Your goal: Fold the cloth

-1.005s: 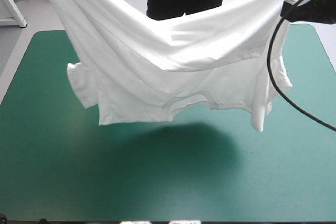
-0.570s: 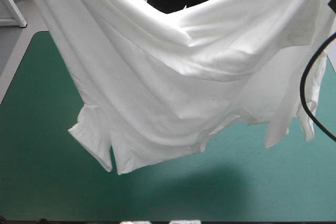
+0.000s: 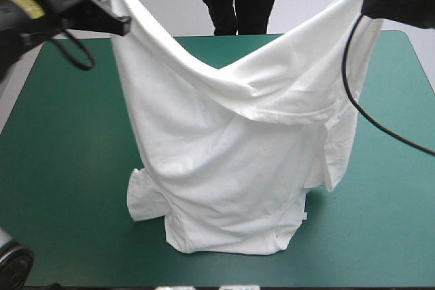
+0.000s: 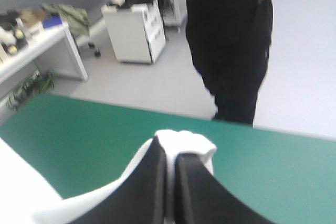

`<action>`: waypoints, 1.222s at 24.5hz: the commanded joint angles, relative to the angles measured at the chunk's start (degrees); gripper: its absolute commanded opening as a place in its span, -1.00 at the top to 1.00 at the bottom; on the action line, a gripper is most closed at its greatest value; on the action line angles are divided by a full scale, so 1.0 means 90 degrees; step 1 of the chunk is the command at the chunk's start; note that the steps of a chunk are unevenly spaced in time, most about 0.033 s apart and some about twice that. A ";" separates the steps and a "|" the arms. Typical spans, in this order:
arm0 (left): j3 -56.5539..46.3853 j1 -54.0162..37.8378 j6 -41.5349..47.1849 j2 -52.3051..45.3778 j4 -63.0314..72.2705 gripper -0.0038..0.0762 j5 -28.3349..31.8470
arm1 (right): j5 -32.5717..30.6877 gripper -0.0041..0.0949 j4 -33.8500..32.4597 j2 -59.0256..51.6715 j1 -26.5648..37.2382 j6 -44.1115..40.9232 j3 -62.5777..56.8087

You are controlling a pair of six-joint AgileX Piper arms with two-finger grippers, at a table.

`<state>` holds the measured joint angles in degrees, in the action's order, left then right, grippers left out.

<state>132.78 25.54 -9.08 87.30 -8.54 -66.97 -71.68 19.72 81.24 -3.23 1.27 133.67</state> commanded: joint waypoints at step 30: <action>-0.0486 -0.1068 0.1547 0.4485 0.0065 -0.22 0.1471 | 0.1845 -0.06 -0.0605 0.4427 0.0043 -0.0339 -0.1472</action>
<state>126.76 15.93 4.18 131.78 -10.10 -54.21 -56.30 12.75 125.00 -3.23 -2.37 118.48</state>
